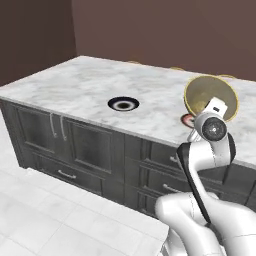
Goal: Move the bowls from the cabinet to the plates on the dining table.
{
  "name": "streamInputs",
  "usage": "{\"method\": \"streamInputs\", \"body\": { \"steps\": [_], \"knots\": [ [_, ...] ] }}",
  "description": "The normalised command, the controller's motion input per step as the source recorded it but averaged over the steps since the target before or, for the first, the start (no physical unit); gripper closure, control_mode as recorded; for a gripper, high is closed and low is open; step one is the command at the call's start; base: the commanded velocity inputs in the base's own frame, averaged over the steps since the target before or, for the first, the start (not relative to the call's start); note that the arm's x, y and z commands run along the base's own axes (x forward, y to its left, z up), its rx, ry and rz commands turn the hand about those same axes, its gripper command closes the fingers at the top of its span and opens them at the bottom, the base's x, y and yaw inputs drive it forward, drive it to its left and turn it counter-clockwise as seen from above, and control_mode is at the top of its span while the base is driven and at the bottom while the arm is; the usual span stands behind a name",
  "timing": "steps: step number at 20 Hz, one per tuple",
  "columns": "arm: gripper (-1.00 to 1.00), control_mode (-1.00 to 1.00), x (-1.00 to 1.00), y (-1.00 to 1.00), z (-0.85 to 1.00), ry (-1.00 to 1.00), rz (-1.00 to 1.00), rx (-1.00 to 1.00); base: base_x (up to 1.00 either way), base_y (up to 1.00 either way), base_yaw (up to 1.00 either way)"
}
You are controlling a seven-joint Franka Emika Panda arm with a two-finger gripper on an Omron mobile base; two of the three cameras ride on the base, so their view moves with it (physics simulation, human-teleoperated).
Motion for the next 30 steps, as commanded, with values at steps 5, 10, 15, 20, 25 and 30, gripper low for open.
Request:
{"method": "streamInputs", "body": {
  "steps": [5,10,15,20,25,30],
  "knots": [
    [1.00,1.00,0.00,0.00,0.00,0.00,0.00,0.00,0.41,0.94,-0.42],
    [1.00,1.00,0.00,0.00,0.00,0.00,0.00,0.00,0.32,0.92,-0.38],
    [1.00,1.00,0.00,0.00,0.00,0.00,0.00,0.00,0.21,0.80,-0.31],
    [1.00,1.00,0.00,0.00,0.00,0.00,0.00,0.00,0.18,0.52,-0.26],
    [1.00,1.00,0.00,0.00,0.00,0.00,0.00,0.00,0.24,0.26,-0.25],
    [1.00,1.00,0.00,0.00,0.00,0.00,0.00,0.00,0.37,0.21,-0.27]
  ]
}}
